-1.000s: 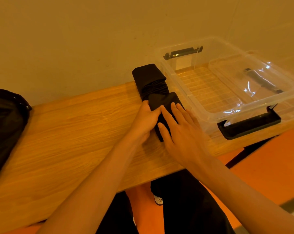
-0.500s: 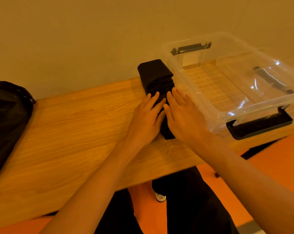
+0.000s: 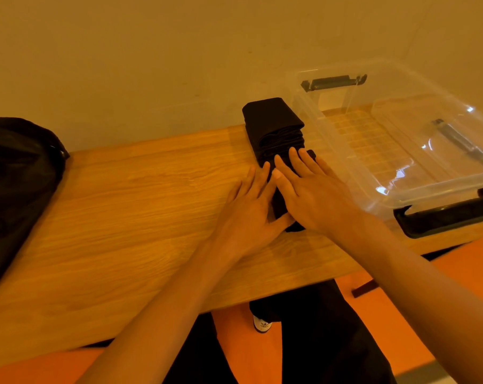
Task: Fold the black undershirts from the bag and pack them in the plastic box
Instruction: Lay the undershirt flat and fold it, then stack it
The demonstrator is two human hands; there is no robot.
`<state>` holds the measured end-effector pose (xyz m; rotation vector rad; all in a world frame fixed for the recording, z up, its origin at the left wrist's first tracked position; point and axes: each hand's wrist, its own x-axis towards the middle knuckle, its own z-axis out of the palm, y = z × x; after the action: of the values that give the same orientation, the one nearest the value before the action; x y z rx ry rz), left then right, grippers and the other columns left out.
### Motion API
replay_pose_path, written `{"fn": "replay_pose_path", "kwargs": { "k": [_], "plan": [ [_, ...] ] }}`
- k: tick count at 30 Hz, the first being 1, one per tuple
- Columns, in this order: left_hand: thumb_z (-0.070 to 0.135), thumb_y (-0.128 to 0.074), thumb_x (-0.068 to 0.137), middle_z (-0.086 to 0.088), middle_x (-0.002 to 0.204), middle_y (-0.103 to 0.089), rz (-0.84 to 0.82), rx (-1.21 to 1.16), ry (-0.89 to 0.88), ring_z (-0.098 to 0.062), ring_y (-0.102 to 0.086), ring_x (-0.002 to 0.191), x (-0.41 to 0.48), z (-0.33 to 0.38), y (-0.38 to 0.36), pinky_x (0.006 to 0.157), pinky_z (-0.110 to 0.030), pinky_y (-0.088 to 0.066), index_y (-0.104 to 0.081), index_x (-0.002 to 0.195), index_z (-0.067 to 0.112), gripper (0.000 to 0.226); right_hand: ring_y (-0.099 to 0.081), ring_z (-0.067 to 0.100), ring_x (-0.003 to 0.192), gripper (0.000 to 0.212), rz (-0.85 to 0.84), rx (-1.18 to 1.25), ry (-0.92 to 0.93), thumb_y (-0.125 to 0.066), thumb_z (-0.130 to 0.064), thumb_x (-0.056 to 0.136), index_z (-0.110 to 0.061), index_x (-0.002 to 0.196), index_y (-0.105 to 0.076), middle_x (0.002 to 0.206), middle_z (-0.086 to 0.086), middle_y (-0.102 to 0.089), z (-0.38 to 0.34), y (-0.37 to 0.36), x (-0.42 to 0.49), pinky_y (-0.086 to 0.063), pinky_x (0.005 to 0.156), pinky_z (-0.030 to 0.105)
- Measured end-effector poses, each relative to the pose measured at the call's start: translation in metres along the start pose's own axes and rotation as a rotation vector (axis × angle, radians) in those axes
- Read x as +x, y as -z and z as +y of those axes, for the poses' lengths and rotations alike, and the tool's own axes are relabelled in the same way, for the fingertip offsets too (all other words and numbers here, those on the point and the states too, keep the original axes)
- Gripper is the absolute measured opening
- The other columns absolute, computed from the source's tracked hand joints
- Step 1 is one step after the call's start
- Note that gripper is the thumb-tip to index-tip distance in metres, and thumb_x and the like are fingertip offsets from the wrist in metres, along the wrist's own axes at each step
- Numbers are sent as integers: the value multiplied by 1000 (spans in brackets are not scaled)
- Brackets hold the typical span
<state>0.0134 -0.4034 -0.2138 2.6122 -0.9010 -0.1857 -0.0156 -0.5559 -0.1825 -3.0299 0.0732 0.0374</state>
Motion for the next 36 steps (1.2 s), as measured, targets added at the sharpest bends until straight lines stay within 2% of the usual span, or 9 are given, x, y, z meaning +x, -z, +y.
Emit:
{"fn": "replay_pose_path", "kwargs": {
  "k": [6, 9, 13, 17, 20, 24, 28, 32, 36],
  "plan": [
    [73, -40, 94, 7, 169, 14, 3, -10, -15, -16, 17, 154, -3, -2, -5, 127, -43, 1, 7, 161, 32, 92, 5, 18, 156, 106, -16, -11, -1, 31, -75, 74, -25, 162, -3, 169, 3, -4, 3, -14, 2, 1, 126, 45],
    [77, -41, 91, 7, 169, 14, -16, -7, -40, -16, 17, 154, -5, -4, -6, 127, -43, 2, 7, 161, 31, 96, 7, 14, 155, 100, -14, 23, -13, 26, -74, 77, -28, 161, -1, 169, -1, -2, 8, -16, 2, 4, 126, 43],
    [85, -33, 85, 7, 168, 18, -68, 79, -59, -15, 21, 153, -12, -8, -4, 125, -40, 9, 9, 161, 31, 102, 7, 16, 155, 105, -3, -18, 1, 33, -75, 73, -27, 161, 1, 169, 1, -2, 10, -19, 2, 3, 126, 45],
    [85, -24, 85, 8, 166, 22, -160, 153, -87, -16, 26, 151, -24, -9, -1, 118, -37, 16, 12, 159, 33, 97, 7, 16, 155, 89, 13, -54, 1, 18, -72, 86, -27, 161, 2, 169, 1, -2, 12, -24, -1, 2, 126, 45],
    [87, -15, 81, 8, 165, 25, -204, 178, -102, -18, 25, 152, -34, -12, -1, 125, -42, 12, 17, 157, 35, 97, 8, 15, 155, 86, 7, -79, -10, 15, -73, 88, -27, 161, 3, 169, 1, 0, 11, -22, -2, 2, 126, 45],
    [86, -17, 88, 9, 160, 29, -170, 234, -109, -18, 20, 153, -44, -17, -10, 126, -45, 6, 21, 156, 36, 93, 5, 18, 156, 96, 10, -101, -26, 21, -75, 80, -26, 161, 1, 169, 3, -3, 6, -20, -4, 1, 126, 45],
    [84, -18, 91, 3, 167, 22, -119, 277, -115, -20, 16, 155, -48, -19, -13, 127, -46, 2, 20, 158, 34, 91, 2, 19, 156, 90, 12, -106, -36, 14, -73, 86, -26, 161, -1, 169, 4, -5, 4, -19, -4, 0, 126, 44],
    [82, -19, 92, 2, 168, 18, -118, 236, -101, -18, 16, 155, -53, -17, -7, 127, -46, 2, 17, 158, 38, 87, 1, 24, 156, 100, 14, -59, -56, 21, -76, 78, -27, 161, -4, 169, 10, -7, 2, -10, -10, -1, 126, 44],
    [74, -14, 97, 6, 167, 20, -40, 170, -50, -15, 21, 153, -76, -21, 10, 127, -44, 3, 9, 159, 40, 75, 3, 27, 156, 85, 185, -77, -10, 11, -72, 91, -26, 161, -7, 168, 14, -6, -17, -5, -42, -1, 126, 44]
  ]
}}
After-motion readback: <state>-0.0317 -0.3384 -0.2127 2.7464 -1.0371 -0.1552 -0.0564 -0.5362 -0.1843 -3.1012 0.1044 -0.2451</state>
